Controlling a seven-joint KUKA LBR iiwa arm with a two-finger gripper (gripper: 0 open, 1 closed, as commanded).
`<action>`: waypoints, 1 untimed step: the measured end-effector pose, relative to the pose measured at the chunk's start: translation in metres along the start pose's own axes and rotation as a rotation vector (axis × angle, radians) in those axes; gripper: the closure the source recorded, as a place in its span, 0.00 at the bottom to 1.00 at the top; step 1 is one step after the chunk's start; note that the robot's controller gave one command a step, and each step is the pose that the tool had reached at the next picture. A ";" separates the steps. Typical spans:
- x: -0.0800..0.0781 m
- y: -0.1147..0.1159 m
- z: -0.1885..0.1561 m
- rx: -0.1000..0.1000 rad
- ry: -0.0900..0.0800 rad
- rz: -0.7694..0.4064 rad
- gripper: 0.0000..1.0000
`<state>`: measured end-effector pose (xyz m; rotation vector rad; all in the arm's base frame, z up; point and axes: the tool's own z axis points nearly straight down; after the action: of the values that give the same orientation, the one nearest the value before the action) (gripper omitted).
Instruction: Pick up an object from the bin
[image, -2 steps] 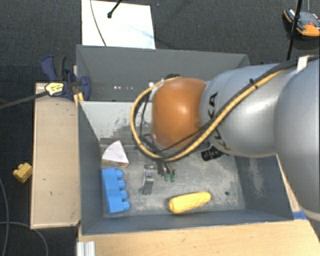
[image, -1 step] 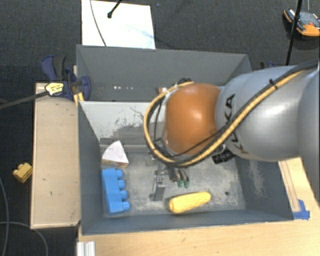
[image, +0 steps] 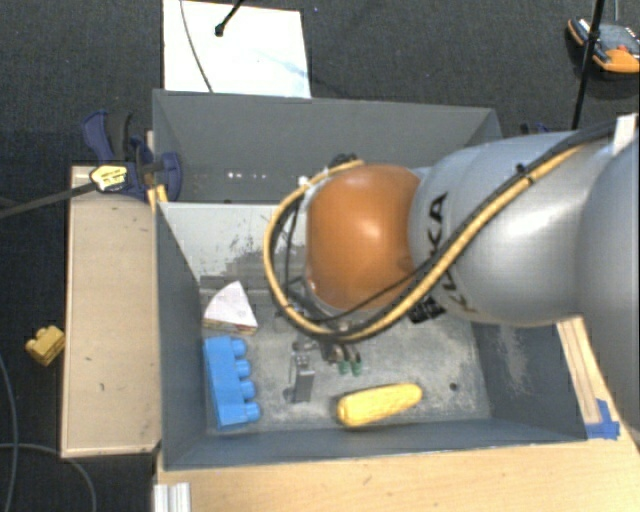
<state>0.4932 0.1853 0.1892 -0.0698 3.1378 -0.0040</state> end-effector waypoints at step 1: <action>0.009 0.014 0.004 -0.007 0.001 -0.066 0.00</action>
Offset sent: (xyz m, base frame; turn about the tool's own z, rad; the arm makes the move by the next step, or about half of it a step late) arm -0.0115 -0.0405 -0.0205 -0.0494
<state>0.4838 0.1994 0.1848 -0.1736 3.1349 0.0061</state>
